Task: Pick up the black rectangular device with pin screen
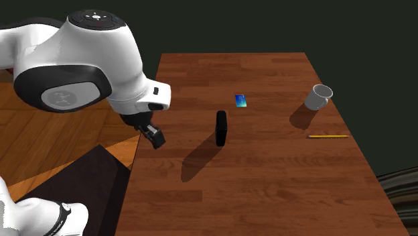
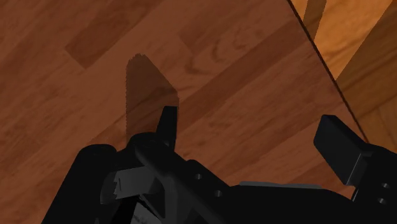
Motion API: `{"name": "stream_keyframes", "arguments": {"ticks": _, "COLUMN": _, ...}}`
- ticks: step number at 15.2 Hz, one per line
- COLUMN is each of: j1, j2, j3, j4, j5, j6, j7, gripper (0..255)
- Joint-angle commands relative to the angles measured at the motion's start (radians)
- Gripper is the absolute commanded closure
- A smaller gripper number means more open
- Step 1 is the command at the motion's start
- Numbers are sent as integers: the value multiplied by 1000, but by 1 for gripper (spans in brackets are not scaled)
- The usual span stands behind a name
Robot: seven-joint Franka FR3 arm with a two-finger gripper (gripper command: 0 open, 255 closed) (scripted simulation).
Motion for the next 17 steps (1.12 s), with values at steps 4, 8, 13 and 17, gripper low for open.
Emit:
{"name": "stream_keyframes", "arguments": {"ticks": 4, "j1": 12, "j2": 178, "j3": -64, "j4": 115, "j5": 38, "j6": 85, "j7": -159, "gripper": 0}}
{"name": "stream_keyframes", "arguments": {"ticks": 8, "j1": 10, "j2": 334, "j3": -100, "j4": 239, "j5": 99, "j6": 125, "j7": -289, "gripper": 0}}
{"name": "stream_keyframes", "arguments": {"ticks": 13, "j1": -19, "j2": 537, "j3": -113, "j4": 429, "j5": 196, "j6": 141, "j7": -444, "gripper": 0}}
{"name": "stream_keyframes", "arguments": {"ticks": 17, "j1": -63, "j2": 704, "j3": -99, "j4": 615, "j5": 270, "j6": 123, "j7": -549, "gripper": 0}}
